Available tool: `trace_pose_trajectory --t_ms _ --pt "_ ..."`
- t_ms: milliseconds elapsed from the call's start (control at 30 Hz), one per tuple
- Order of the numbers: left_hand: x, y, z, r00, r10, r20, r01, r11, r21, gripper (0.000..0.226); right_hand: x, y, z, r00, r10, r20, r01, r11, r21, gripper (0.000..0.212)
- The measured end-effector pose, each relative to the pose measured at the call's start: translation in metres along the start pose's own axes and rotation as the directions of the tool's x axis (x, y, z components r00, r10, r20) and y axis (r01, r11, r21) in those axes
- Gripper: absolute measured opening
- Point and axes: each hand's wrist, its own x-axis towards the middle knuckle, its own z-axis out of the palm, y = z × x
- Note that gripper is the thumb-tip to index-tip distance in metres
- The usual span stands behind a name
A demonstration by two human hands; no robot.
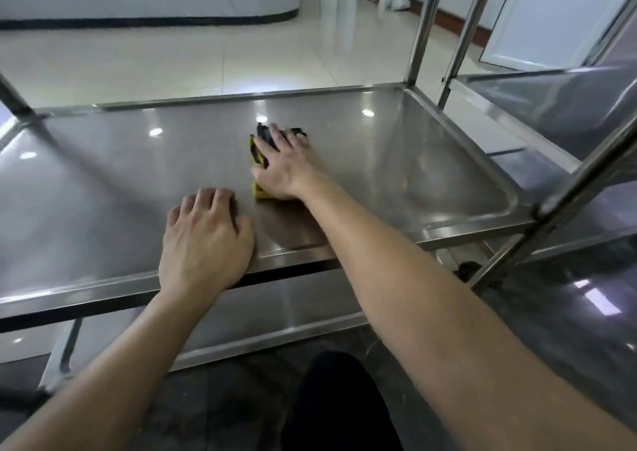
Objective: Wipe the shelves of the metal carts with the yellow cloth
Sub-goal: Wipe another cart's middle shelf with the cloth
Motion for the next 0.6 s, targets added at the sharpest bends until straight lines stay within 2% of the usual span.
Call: trace_pose_trajectory --t_ms 67,167,233,300,400,467,500,600 --pt "0.000 -0.002 -0.002 0.998 -0.060 -0.011 0.059 0.998 -0.010 0.046 -0.001 -0.030 0.002 0.998 -0.060 0.032 0.059 0.998 0.037 0.076" --pt "0.001 -0.006 -0.003 0.996 -0.090 0.010 0.089 0.996 0.028 0.049 -0.010 0.017 0.001 1.000 -0.007 0.025 0.006 1.000 0.029 0.079" --pt "0.001 -0.006 -0.002 0.995 -0.100 0.016 0.099 0.995 0.024 0.048 -0.019 0.087 -0.007 0.987 0.151 -0.049 -0.153 0.988 -0.031 0.087" --pt "0.001 -0.003 -0.001 0.994 -0.108 0.009 0.108 0.994 0.021 0.045 -0.035 0.168 -0.018 0.926 0.356 -0.123 -0.365 0.929 -0.063 0.091" --pt "0.002 -0.002 0.003 0.994 -0.113 0.007 0.112 0.993 0.041 0.045 -0.058 0.225 -0.028 0.857 0.509 -0.087 -0.513 0.858 -0.037 0.089" --pt "0.003 -0.002 0.003 0.994 -0.109 0.009 0.109 0.993 0.042 0.046 -0.045 0.193 -0.021 0.870 0.489 -0.057 -0.491 0.871 -0.011 0.084" --pt "0.002 -0.002 0.003 0.994 -0.108 0.010 0.108 0.993 0.038 0.046 -0.032 0.161 -0.016 0.902 0.430 -0.047 -0.430 0.903 -0.007 0.082" --pt "0.002 -0.003 0.001 0.994 -0.109 0.013 0.109 0.994 0.020 0.051 0.009 0.031 -0.003 0.994 0.104 -0.022 -0.104 0.995 0.003 0.082"
